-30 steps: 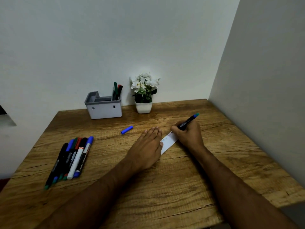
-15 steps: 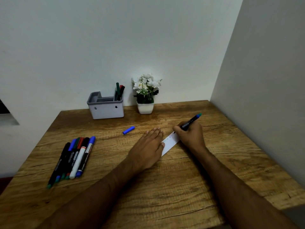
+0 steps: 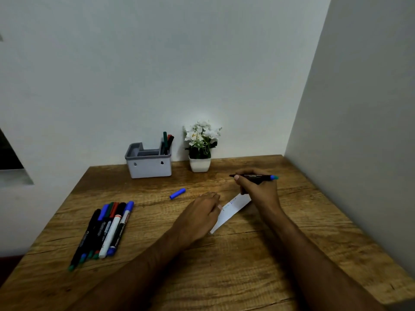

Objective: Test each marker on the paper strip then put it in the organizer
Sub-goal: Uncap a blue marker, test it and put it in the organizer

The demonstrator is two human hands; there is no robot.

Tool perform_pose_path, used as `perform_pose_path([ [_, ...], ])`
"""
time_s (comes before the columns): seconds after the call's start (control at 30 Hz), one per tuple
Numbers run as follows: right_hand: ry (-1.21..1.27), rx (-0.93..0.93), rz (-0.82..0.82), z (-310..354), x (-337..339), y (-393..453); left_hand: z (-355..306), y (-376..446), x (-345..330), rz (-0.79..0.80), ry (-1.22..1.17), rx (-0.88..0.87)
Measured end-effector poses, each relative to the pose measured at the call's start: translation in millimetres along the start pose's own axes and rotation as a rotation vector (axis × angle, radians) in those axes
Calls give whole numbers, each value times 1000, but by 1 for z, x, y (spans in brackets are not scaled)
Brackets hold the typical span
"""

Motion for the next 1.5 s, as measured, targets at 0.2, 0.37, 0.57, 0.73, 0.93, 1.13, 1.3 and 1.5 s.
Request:
perform_pose_path([
  [0.2, 182, -104, 134, 10, -14, 5, 23, 8, 28, -228, 74, 161],
  [0.37, 257, -127, 121, 12, -27, 3, 51, 13, 45, -293, 256, 312],
  [0.57, 207, -65, 81, 8, -37, -1, 56, 16, 43, -129, 358, 338],
  [0.73, 129, 36, 129, 4, -42, -1, 59, 16, 41, -126, 356, 353],
  [0.93, 180, 10, 157, 0, -50, -1, 76, 24, 52, -368, 64, 460],
  [1.13, 140, 79, 168, 0, -60, -3, 77, 37, 83, -539, -949, 898],
  [1.3, 118, 135, 178, 2, -67, -5, 65, 36, 92, -613, -1343, 960],
  [1.5, 101, 144, 185, 1, -68, -5, 64, 37, 84, -609, -1389, 980],
])
Point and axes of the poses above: each hand's wrist, its own y-axis towards the middle knuckle, its own x-axis out of the back of the hand, z = x × y, the point moved 2 cm from there along y, towards the middle knuckle, and after that the axes turned 10 degrees about y, right-handed, at the moved point
